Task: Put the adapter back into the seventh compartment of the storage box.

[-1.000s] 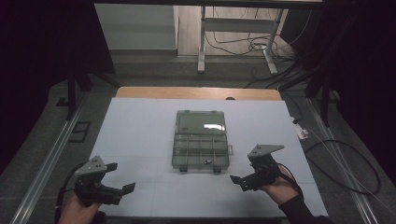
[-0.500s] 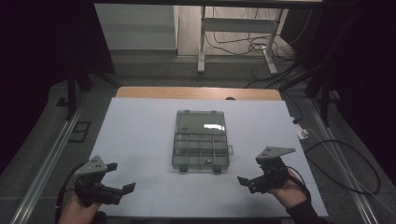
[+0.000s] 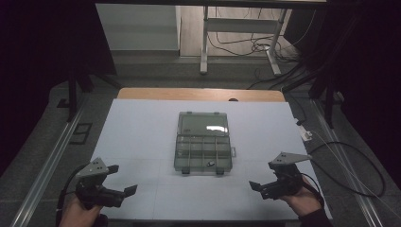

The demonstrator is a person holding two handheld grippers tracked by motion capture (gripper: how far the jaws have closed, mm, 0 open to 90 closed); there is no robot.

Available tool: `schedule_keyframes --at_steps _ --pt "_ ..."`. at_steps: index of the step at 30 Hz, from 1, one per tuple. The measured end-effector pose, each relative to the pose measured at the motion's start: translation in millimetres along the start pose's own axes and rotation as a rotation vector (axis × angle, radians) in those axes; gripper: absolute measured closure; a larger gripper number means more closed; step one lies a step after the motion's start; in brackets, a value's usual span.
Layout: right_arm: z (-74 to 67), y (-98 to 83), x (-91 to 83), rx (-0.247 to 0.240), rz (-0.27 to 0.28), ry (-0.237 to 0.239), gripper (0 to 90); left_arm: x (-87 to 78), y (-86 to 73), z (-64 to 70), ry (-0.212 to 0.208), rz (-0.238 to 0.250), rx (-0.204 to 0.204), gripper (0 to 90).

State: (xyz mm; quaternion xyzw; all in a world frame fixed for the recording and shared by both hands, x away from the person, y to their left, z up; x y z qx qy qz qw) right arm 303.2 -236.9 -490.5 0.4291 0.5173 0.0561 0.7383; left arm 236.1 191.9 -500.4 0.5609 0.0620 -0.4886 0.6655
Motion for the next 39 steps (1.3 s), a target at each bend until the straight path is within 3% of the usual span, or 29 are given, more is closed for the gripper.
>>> schedule_keyframes --at_steps 18,28,39 --pt "13.6 -24.1 -25.0 0.09 0.015 -0.096 0.0 0.1 0.2 -0.2 0.011 0.002 -0.004 0.4" --pt "16.0 -35.6 -35.0 0.119 0.018 -0.126 0.0 0.5 0.0 0.0 0.013 -0.003 0.0 0.5" --pt "16.4 -38.3 -37.7 0.118 0.011 -0.14 0.0 1.2 0.0 0.5 0.019 -0.01 0.006 0.6"
Point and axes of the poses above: each handheld gripper's, and its own axes: x roughly forward along the jaws, y roughly out of its top, z roughly to its right, the point moved 8 cm from there along x, roughly forward along the jaws, and after that the axes turned 13 degrees about -x, right-handed, at the moved point
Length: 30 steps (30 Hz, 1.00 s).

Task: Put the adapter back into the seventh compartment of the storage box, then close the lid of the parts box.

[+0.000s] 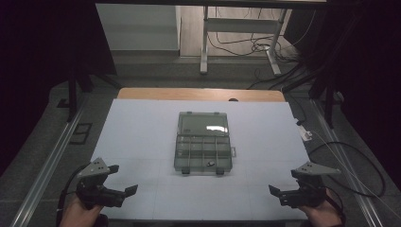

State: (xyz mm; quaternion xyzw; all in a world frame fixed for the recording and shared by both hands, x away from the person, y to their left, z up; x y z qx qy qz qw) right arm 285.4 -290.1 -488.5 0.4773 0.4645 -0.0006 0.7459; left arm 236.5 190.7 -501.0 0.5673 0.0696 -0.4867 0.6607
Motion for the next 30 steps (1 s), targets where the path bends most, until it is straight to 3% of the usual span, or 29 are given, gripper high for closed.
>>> schedule_keyframes --at_steps 6,10,17,21,25,30 --pt "-0.5 0.6 1.3 0.001 -0.004 0.004 0.0 2.6 -1.1 0.0 0.015 -0.029 -0.003 1.3" --pt "-1.0 0.4 0.3 -0.002 -0.002 0.006 0.0 5.9 -1.4 1.5 0.04 -0.057 0.021 0.7" --pt "-2.8 0.9 2.4 -0.021 -0.013 0.02 0.0 6.9 2.8 0.4 0.036 -0.034 0.019 0.0" --pt "-4.2 2.4 3.0 -0.04 -0.008 0.013 0.0 11.2 5.1 1.4 0.044 -0.034 0.044 0.0" --pt "-3.9 4.5 4.6 -0.039 -0.007 0.014 0.0 13.1 7.4 2.2 0.033 -0.028 0.057 0.0" --pt "-5.2 7.0 5.7 -0.046 -0.005 0.039 0.0 18.8 12.5 3.9 -0.034 -0.02 0.049 0.0"
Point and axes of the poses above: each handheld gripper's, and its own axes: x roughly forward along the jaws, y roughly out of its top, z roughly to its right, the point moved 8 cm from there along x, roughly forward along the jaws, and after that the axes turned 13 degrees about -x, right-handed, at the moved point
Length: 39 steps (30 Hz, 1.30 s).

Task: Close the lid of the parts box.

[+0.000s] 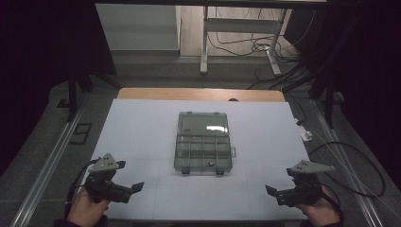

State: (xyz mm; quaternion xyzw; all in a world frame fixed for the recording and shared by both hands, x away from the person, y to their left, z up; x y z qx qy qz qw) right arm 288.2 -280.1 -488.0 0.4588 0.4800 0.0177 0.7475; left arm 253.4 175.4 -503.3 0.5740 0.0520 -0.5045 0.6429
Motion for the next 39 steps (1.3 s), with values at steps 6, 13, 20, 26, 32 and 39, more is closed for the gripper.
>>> schedule_keyframes --at_steps 6,13,20,26,32,39 --pt "-3.1 5.7 1.9 -0.024 0.019 0.038 0.0 6.4 4.6 1.1 -0.021 0.002 0.012 0.0" --pt "-2.2 10.5 6.1 -0.036 0.021 0.03 0.0 11.6 10.7 -0.6 -0.011 0.013 0.014 0.0" --pt "-1.4 16.0 8.8 -0.035 0.032 0.034 0.0 18.8 15.8 -1.4 -0.005 -0.001 0.021 0.0" --pt "-1.4 21.0 14.5 -0.031 0.026 0.043 0.0 24.7 21.6 -1.3 -0.012 -0.01 0.005 0.0" --pt "-3.7 28.1 21.9 -0.04 0.03 0.062 0.0 31.3 29.4 -3.1 -0.011 -0.011 0.012 0.0" --pt "-3.7 39.1 30.3 -0.035 0.037 0.069 0.0 38.5 35.1 -4.4 -0.006 -0.023 0.035 0.0"
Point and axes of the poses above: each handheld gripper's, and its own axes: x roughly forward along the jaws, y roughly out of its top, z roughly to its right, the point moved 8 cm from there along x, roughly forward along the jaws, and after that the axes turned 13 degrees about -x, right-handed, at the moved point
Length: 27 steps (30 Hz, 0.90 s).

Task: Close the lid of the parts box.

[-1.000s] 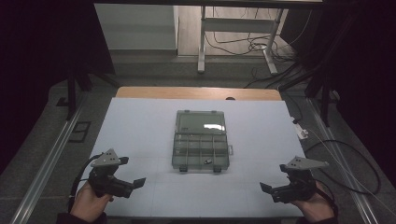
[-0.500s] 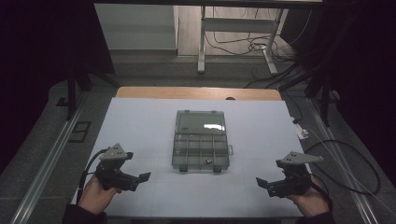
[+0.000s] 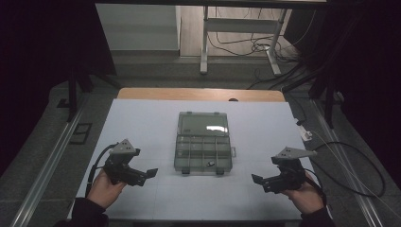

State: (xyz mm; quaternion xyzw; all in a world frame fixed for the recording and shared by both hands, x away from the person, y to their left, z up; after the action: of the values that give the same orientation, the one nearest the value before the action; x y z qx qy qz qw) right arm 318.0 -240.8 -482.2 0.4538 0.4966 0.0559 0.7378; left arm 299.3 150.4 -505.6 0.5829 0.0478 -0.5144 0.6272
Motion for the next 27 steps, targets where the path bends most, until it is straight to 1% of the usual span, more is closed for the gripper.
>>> schedule_keyframes --at_steps 3,6,7,10,16,21,24,27 --pt "0.6 5.2 4.3 -0.006 0.011 0.006 0.0 3.9 3.3 -0.9 0.0 -0.003 0.012 0.0" --pt "0.9 7.9 7.9 -0.011 0.01 0.01 0.0 6.3 5.7 -1.7 0.0 0.0 0.008 0.0" --pt "1.6 10.4 11.7 -0.014 0.006 0.011 0.0 7.4 6.8 -2.2 -0.002 0.0 0.008 0.0" --pt "2.5 12.4 14.8 -0.019 0.004 0.014 0.0 10.4 10.0 -3.8 -0.003 0.003 0.004 0.0" --pt "5.0 20.4 24.0 -0.019 -0.001 0.024 0.0 19.7 15.0 -5.7 -0.012 -0.005 0.025 0.0" --pt "7.1 26.3 32.5 -0.031 -0.007 0.019 0.0 25.5 19.3 -6.6 -0.017 -0.003 0.032 0.0" --pt "7.9 29.3 37.8 -0.03 -0.012 0.021 0.0 29.1 21.6 -8.0 -0.017 -0.006 0.037 0.0" --pt "9.0 32.1 42.5 -0.031 -0.017 0.023 0.0 32.2 23.3 -8.8 -0.02 -0.006 0.033 0.0"
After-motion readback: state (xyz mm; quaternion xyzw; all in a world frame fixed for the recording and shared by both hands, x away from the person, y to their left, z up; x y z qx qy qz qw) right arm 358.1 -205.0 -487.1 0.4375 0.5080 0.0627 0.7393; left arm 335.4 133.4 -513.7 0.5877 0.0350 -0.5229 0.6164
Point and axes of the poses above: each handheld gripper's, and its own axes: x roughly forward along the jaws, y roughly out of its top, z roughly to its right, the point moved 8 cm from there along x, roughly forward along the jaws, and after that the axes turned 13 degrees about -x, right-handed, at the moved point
